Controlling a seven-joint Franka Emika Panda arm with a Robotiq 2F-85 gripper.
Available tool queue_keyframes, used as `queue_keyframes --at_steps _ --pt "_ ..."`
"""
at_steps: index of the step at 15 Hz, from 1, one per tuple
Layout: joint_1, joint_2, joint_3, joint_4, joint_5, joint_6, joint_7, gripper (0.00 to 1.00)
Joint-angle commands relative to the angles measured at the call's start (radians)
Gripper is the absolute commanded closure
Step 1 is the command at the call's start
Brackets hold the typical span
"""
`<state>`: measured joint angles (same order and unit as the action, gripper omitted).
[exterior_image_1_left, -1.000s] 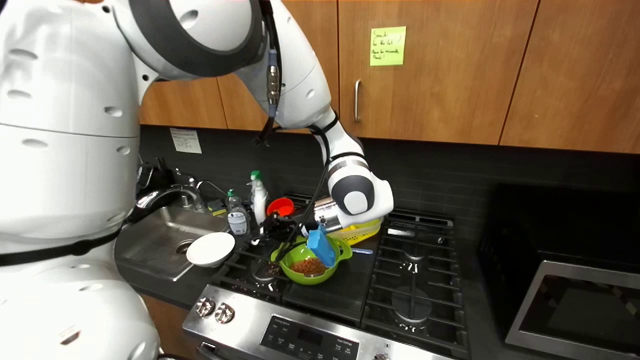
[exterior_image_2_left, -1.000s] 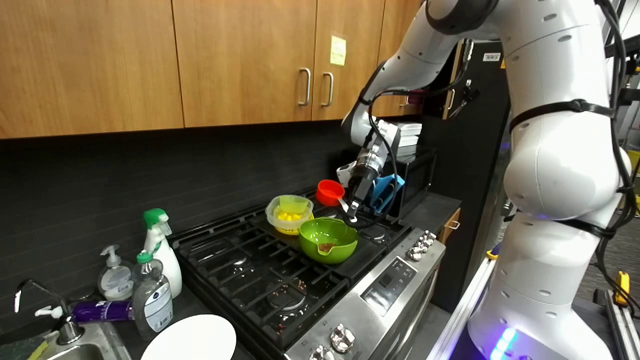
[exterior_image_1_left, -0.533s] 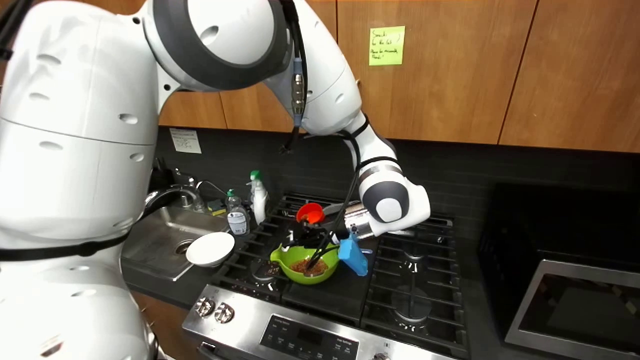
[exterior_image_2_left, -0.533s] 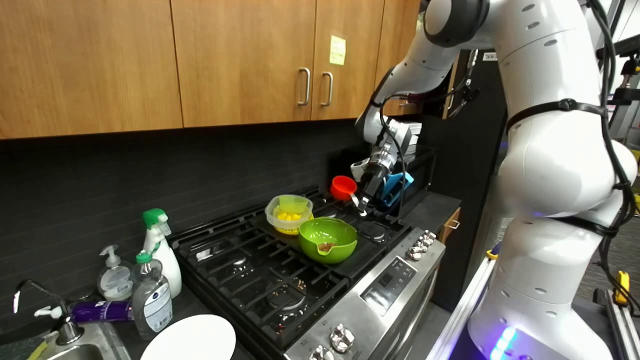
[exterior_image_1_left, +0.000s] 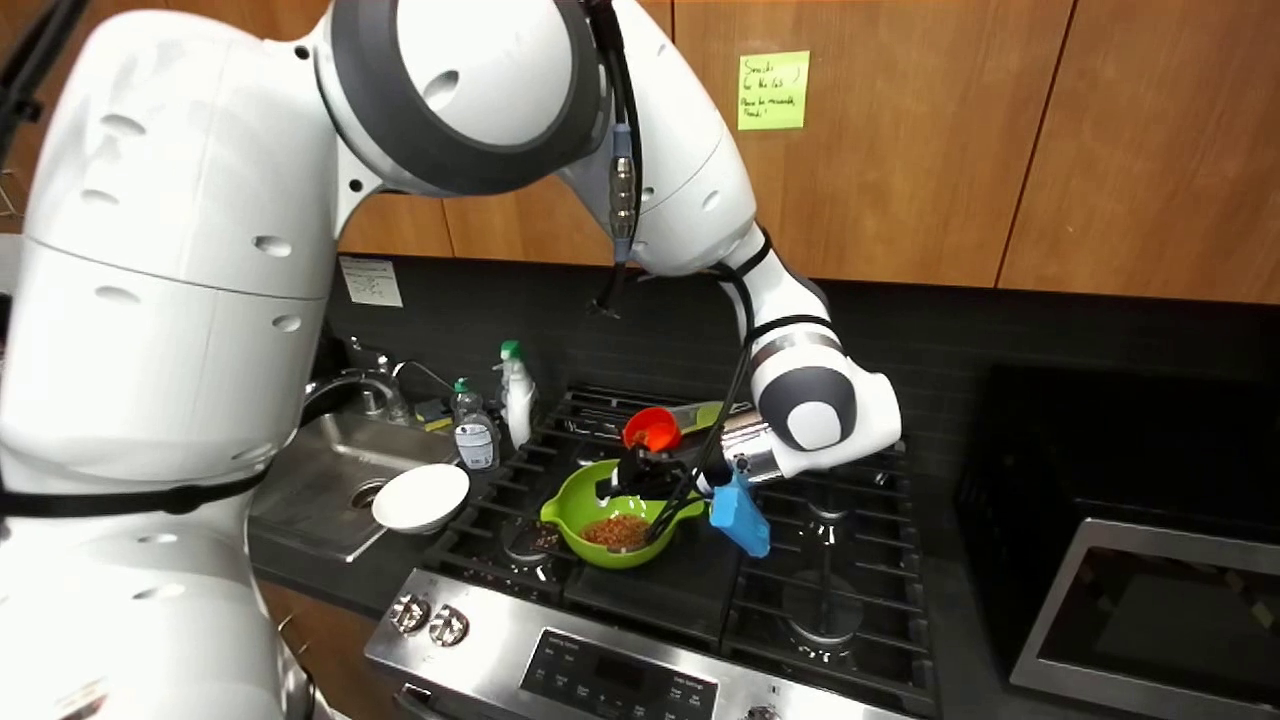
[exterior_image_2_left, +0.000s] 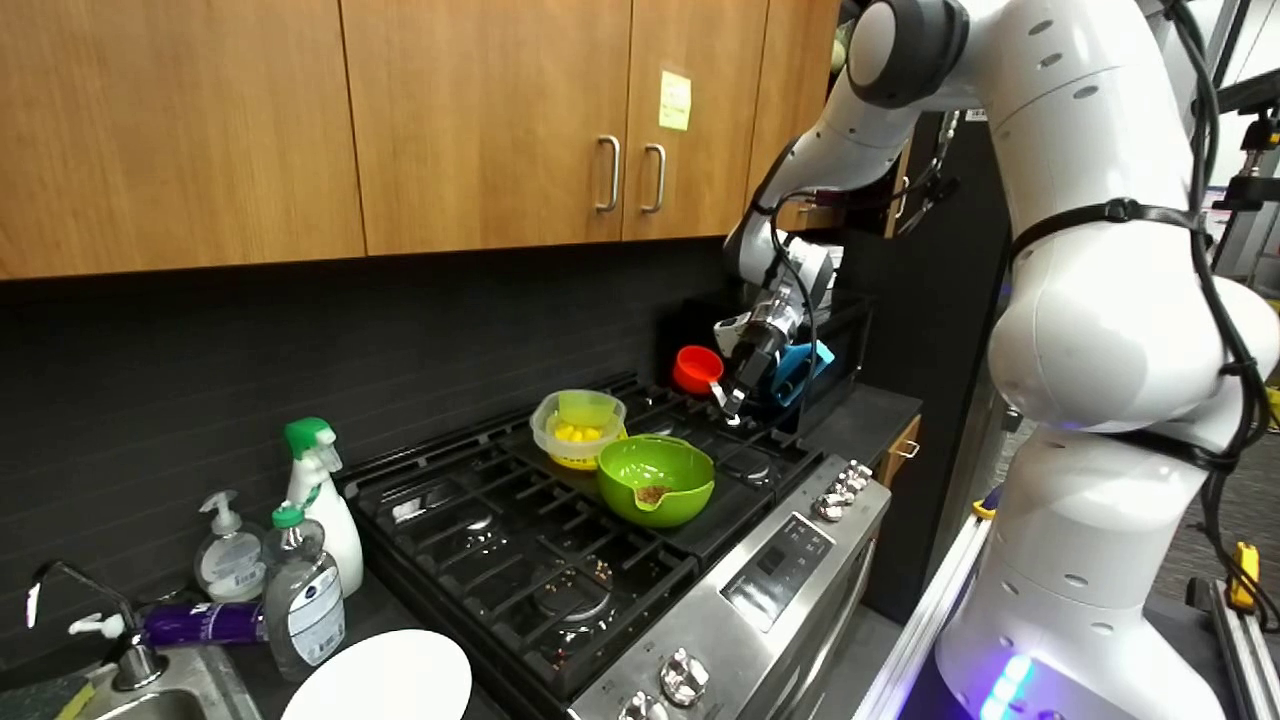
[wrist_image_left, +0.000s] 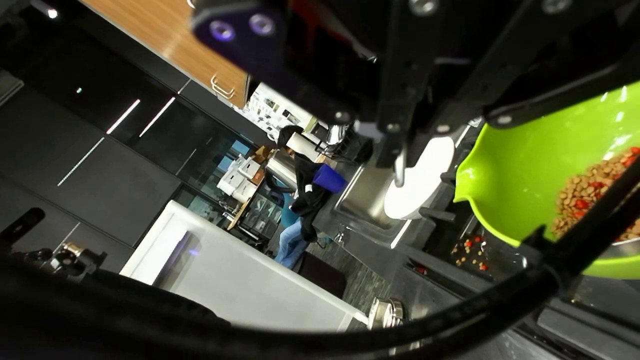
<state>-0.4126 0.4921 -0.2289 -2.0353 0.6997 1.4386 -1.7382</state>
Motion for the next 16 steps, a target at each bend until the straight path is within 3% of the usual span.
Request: queue_keyframes --at_steps 1,16 --pt "-0.01 0.03 0.012 0.047 -0.008 -0.021 -0.01 0.99" --pt "-0.077 0.087 -0.003 0.053 -0.17 0.007 -0.076 0.99"
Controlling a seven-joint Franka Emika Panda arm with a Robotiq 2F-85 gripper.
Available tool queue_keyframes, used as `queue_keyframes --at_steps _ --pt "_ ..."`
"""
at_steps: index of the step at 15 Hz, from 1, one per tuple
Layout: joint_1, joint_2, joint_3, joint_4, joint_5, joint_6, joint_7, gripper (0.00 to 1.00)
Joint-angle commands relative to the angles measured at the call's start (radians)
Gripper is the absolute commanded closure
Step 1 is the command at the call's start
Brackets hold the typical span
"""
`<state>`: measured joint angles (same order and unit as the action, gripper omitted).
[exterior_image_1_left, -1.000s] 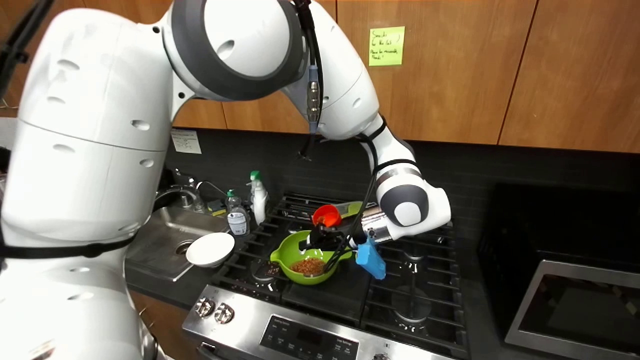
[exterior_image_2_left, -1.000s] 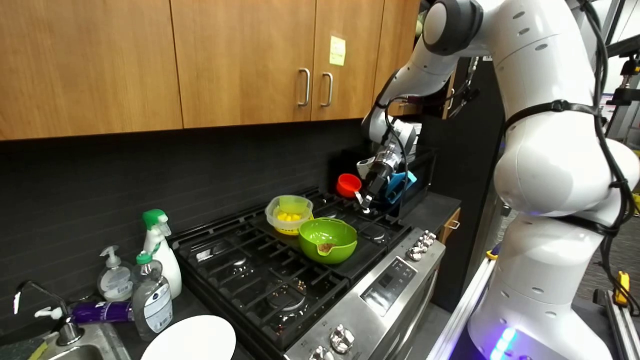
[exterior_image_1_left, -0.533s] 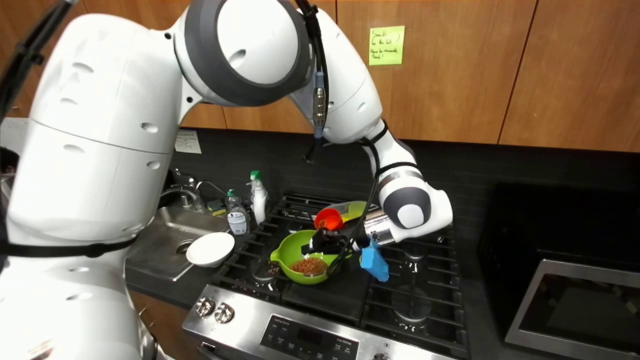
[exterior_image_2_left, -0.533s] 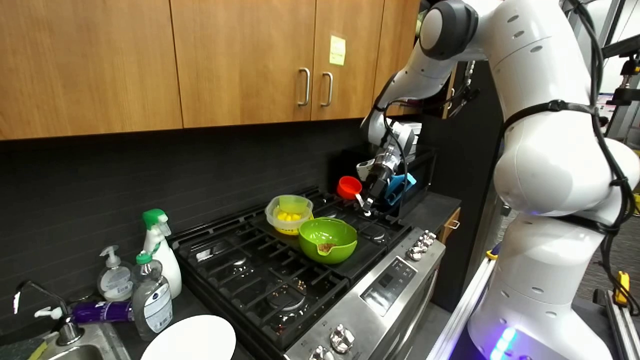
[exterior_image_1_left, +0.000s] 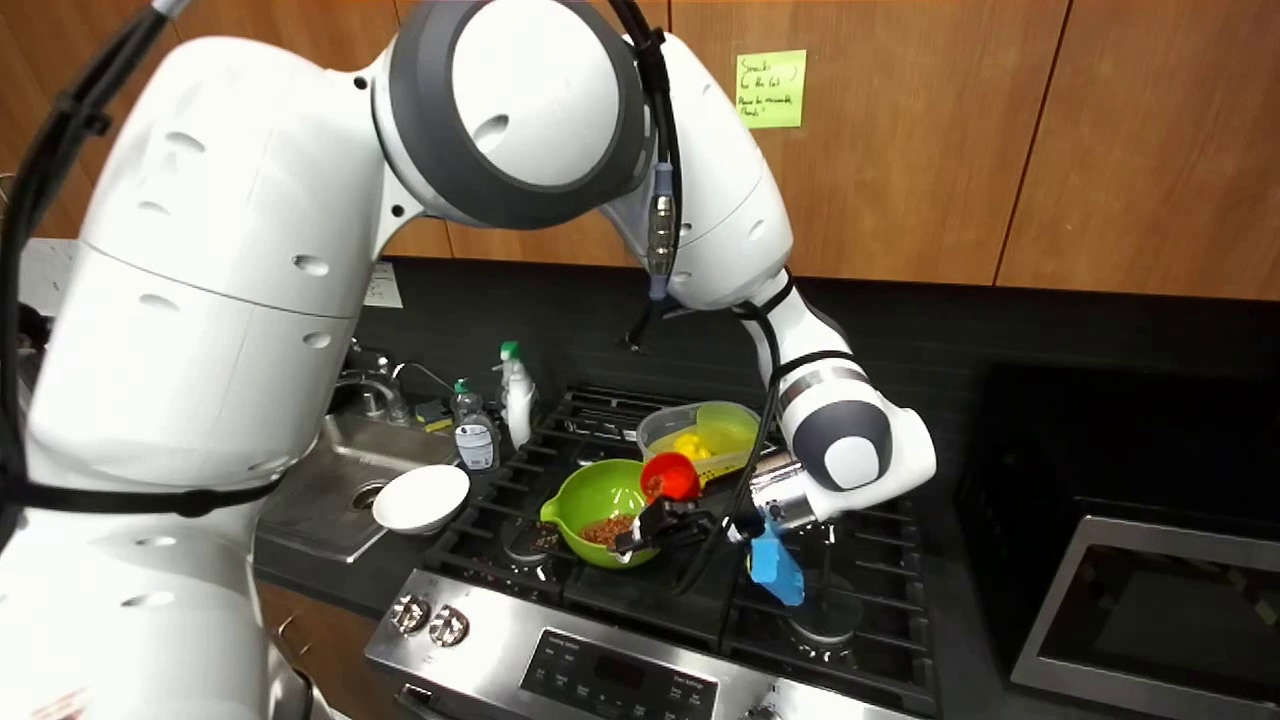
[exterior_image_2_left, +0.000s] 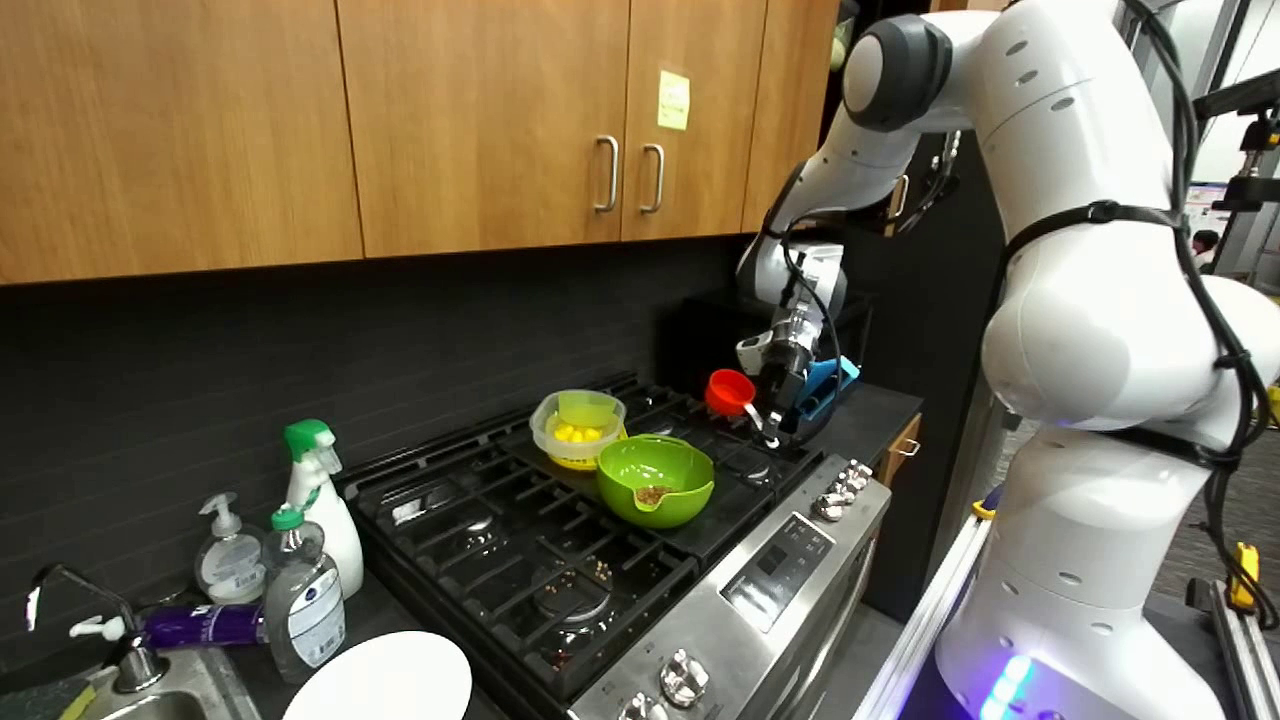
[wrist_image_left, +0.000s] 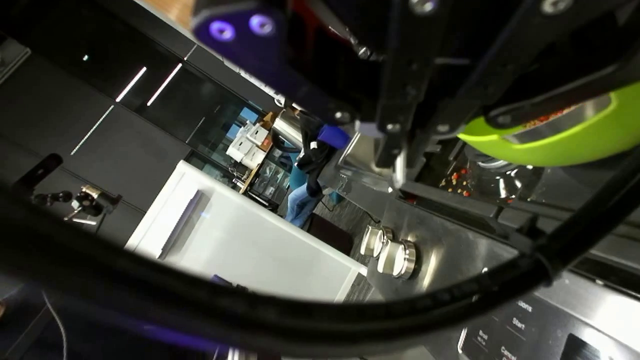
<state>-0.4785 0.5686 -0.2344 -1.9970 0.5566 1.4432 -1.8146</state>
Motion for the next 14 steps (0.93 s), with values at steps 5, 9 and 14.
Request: queue_keyframes --at_steps 5,9,14 --pt "-0.02 0.031 0.006 0.025 -0.027 -0.02 0.038 0.99" --pt "-0.018 0.045 0.003 0.039 -0.041 -0.037 0.088 0.99" --pt "-0.019 0.037 0.015 0.025 -0.082 0.016 0.081 0.96"
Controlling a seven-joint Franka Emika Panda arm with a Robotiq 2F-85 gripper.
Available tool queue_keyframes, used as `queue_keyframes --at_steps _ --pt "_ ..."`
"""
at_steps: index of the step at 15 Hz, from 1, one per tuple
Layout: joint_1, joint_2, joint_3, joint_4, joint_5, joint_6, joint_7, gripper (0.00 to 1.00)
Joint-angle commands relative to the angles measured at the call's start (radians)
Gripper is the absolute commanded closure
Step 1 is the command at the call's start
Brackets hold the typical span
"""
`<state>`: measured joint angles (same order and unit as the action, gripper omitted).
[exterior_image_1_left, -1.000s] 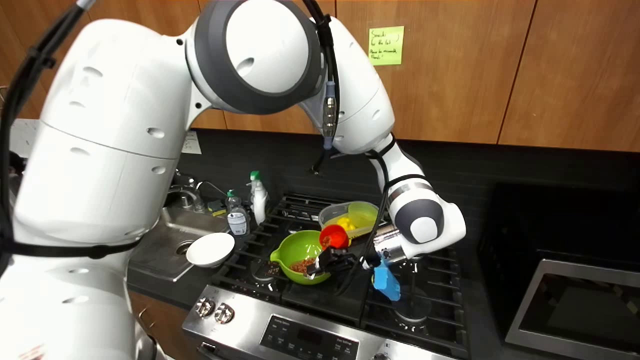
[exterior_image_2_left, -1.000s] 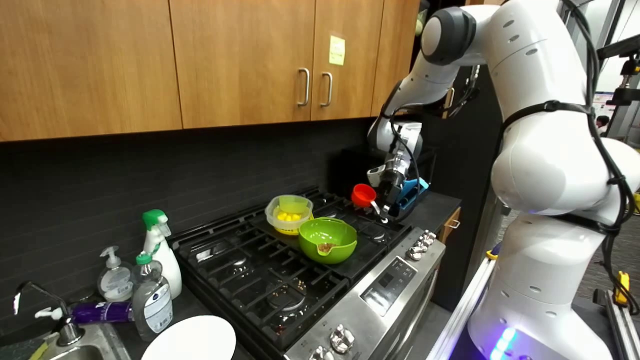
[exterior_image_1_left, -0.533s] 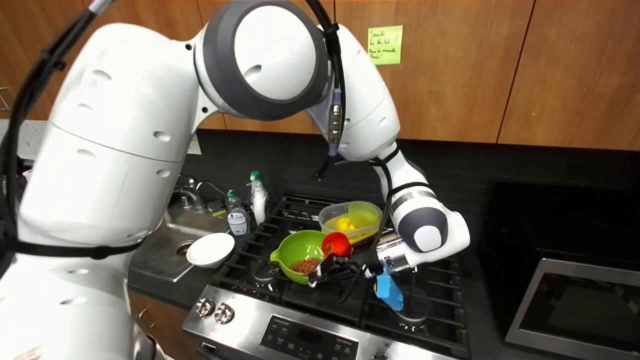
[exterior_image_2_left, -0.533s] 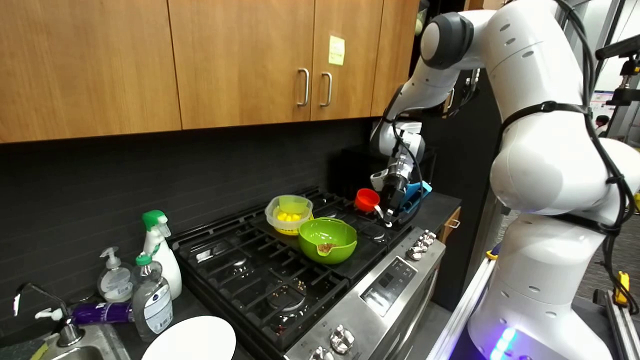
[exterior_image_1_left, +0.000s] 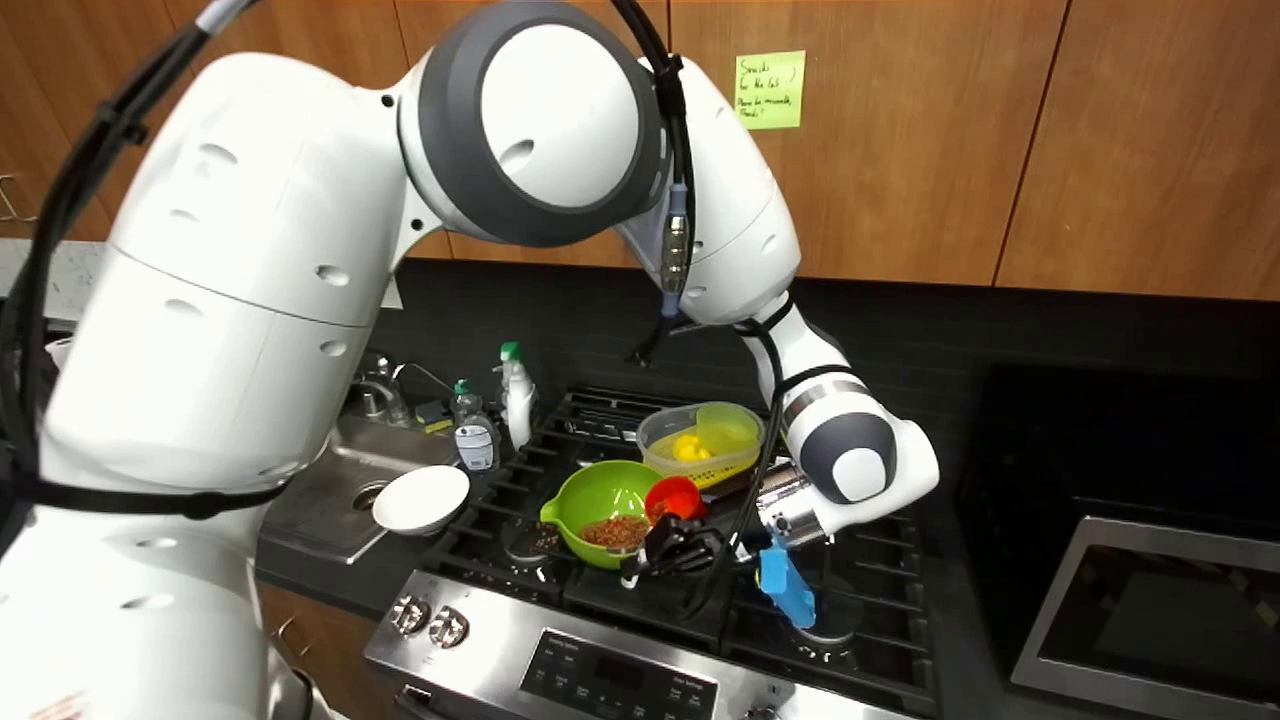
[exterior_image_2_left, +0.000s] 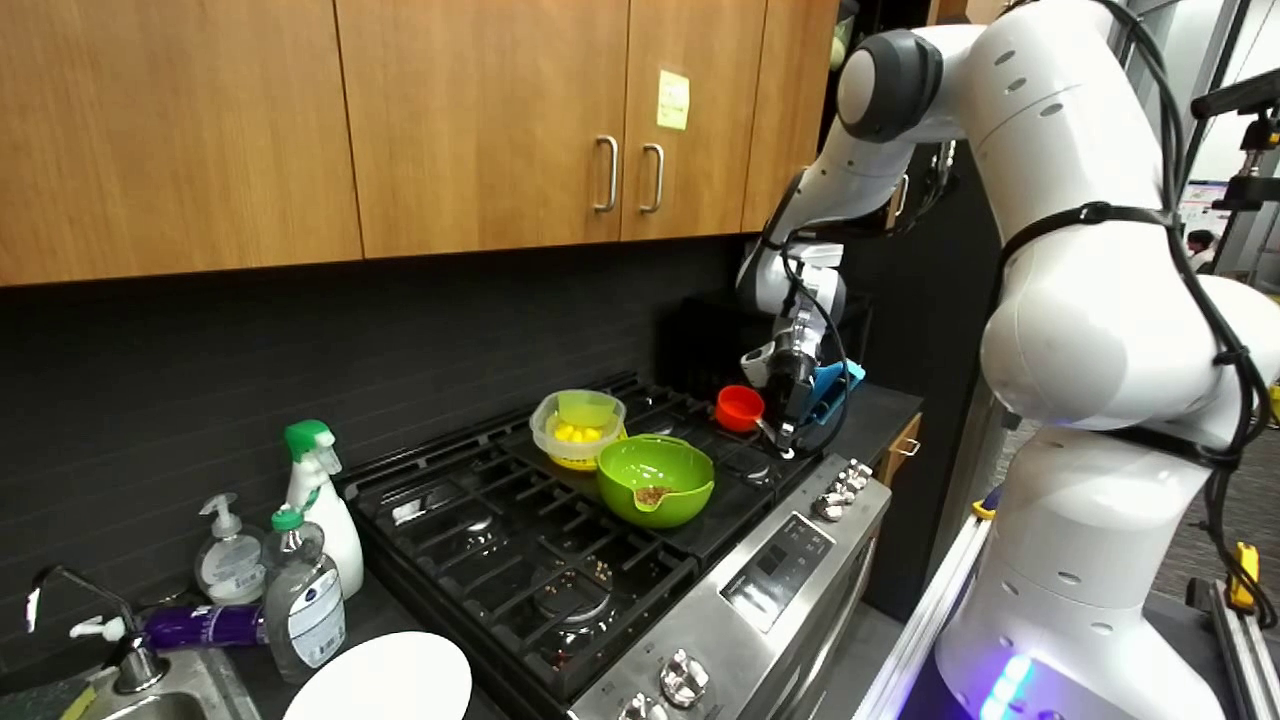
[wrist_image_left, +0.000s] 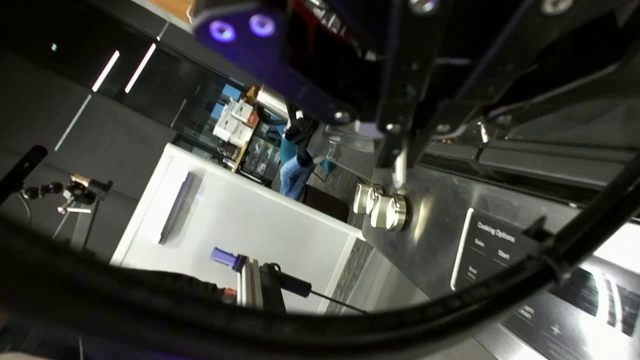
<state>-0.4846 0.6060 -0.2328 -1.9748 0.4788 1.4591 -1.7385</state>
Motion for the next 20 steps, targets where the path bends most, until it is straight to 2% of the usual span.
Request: queue_keyframes --at_steps 1,6,7,14,20 --pt "-0.009 -0.003 0.015 0.003 -0.025 0.018 0.004 0.96" --pt "0.002 -0.009 0.017 0.003 -0.035 0.033 0.005 0.96" --pt "-0.005 0.017 0.019 0.031 -0.028 0.014 0.014 0.99" --pt "-0.075 0.15 0.021 0.169 -0.013 -0.064 0.05 0.99" --pt "-0.097 0.213 0.037 0.245 -0.018 -0.088 0.101 0.99"
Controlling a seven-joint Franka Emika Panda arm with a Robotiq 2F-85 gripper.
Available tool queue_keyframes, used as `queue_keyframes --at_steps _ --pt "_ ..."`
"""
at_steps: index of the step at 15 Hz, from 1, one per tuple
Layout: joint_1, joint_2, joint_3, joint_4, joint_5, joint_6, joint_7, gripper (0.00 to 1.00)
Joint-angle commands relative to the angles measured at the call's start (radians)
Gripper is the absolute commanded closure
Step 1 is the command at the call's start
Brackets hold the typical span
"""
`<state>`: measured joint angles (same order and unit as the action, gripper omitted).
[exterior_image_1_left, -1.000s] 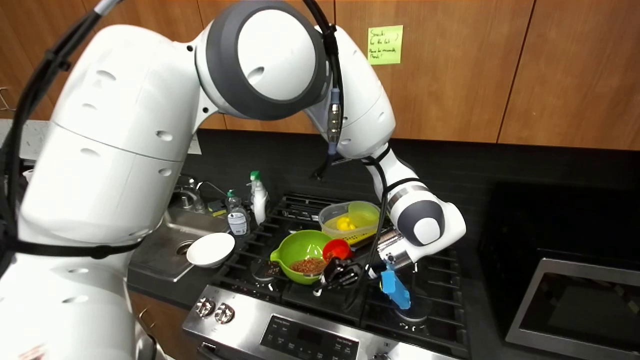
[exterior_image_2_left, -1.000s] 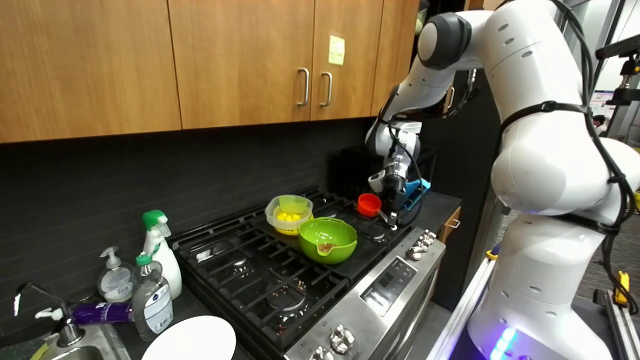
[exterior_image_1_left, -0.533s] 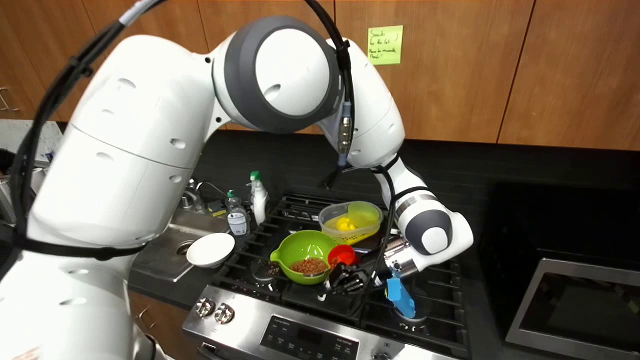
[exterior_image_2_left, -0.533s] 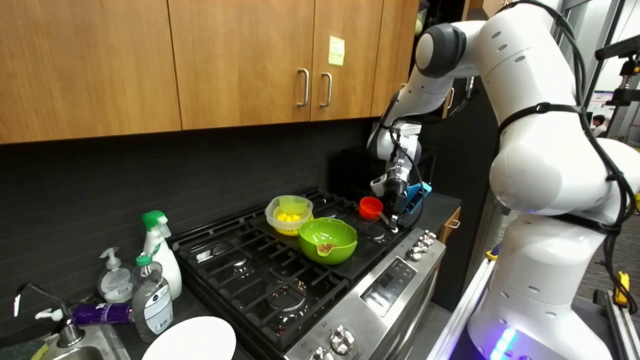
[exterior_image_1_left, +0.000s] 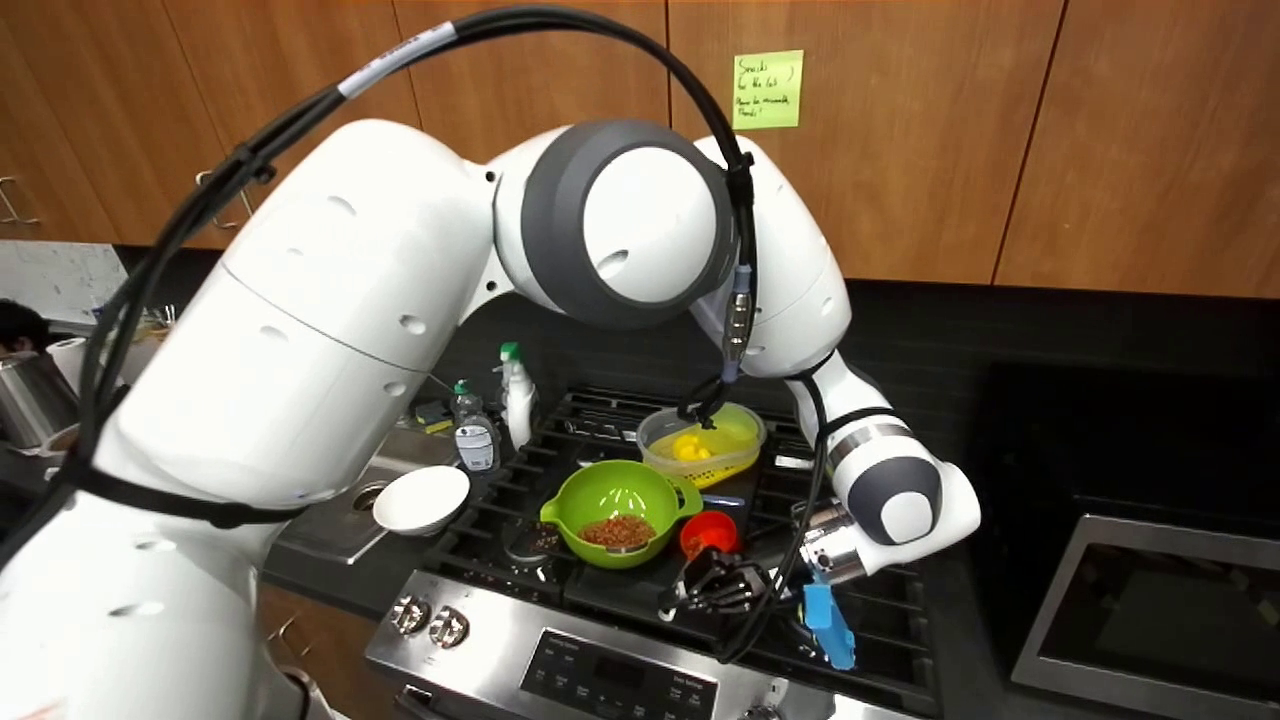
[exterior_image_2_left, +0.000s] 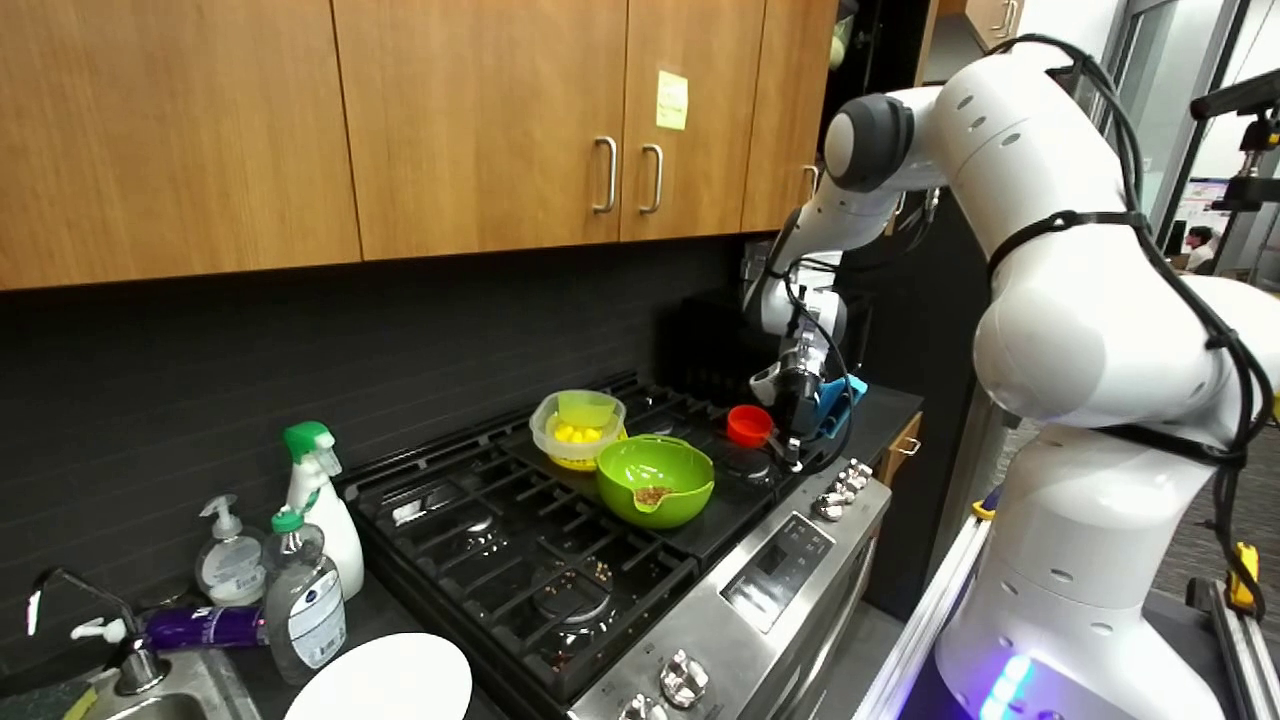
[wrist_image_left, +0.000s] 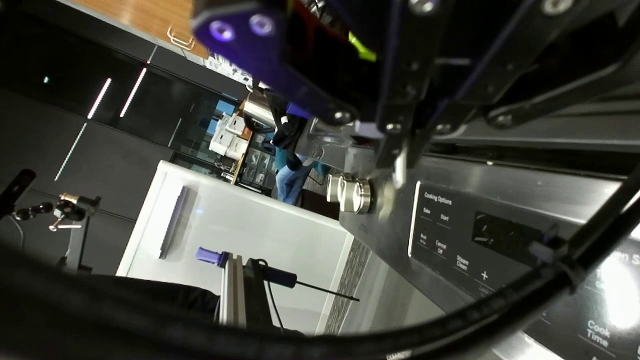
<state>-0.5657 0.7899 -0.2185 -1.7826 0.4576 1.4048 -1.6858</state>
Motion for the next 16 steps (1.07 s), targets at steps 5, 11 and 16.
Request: queue_keyframes --at_steps 5,11,16 --pt "-0.019 0.078 0.048 0.111 0.006 -0.052 0.108 0.99" --pt "-0.036 0.129 0.063 0.15 0.008 -0.069 0.138 0.99" --pt "-0.055 0.152 0.07 0.161 0.009 -0.072 0.14 0.99"
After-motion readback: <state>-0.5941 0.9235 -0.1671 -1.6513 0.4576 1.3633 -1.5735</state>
